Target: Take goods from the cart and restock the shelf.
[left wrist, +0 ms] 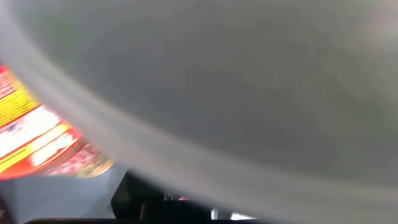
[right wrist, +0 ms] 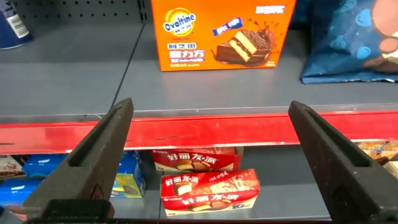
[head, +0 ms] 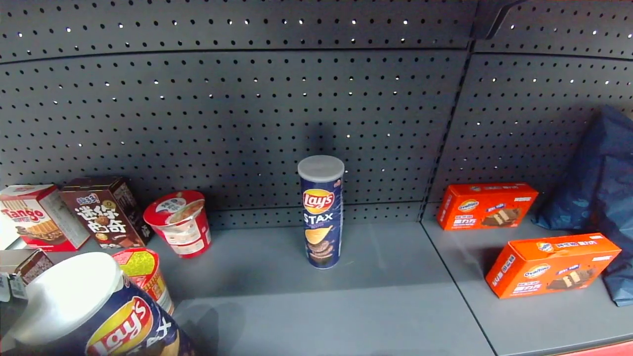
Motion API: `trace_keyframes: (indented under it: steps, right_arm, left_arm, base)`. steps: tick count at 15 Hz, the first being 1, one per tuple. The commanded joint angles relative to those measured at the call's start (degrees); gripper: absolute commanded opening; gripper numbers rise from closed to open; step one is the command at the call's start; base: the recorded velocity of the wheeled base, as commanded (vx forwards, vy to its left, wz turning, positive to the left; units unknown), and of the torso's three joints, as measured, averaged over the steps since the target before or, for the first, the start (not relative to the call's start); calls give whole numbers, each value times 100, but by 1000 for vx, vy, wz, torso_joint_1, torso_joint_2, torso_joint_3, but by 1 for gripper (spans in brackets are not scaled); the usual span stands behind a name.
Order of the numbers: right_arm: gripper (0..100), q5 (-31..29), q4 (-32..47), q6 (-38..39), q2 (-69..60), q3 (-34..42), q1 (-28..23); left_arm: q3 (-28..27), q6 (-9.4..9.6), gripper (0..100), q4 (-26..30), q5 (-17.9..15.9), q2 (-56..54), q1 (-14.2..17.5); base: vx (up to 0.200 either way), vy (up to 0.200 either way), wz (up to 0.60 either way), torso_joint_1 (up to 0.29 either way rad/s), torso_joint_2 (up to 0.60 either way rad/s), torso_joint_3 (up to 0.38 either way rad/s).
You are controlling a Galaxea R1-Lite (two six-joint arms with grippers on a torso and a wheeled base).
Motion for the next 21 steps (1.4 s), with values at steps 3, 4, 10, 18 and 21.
trace_keyframes:
  steps: [3,4,10,18,21]
  right_arm:
    - [100,1,-2,0,7,0,6]
    - [100,1,-2,0,7,0,6]
    - [100,1,-2,0,7,0,6]
    - [100,1,-2,-9,7,0,6]
    - [100,1,-2,0,7,0,6]
  left_arm:
    - [-21,8,0,7,19,19,-473]
    - [-47,8,0,16,19,36,-508]
    - [-74,-1,0,33,10,168,-1211]
    - [-320,-1,0,24,1,520,-1211]
    - [-328,-1,0,24,10,529,-1194]
  base:
    - [0,0,0,0,0,0]
    - [0,0,0,0,0,0]
    - [0,0,0,0,0,0]
    - [0,0,75,1,0,1]
    - [0,0,0,0,0,0]
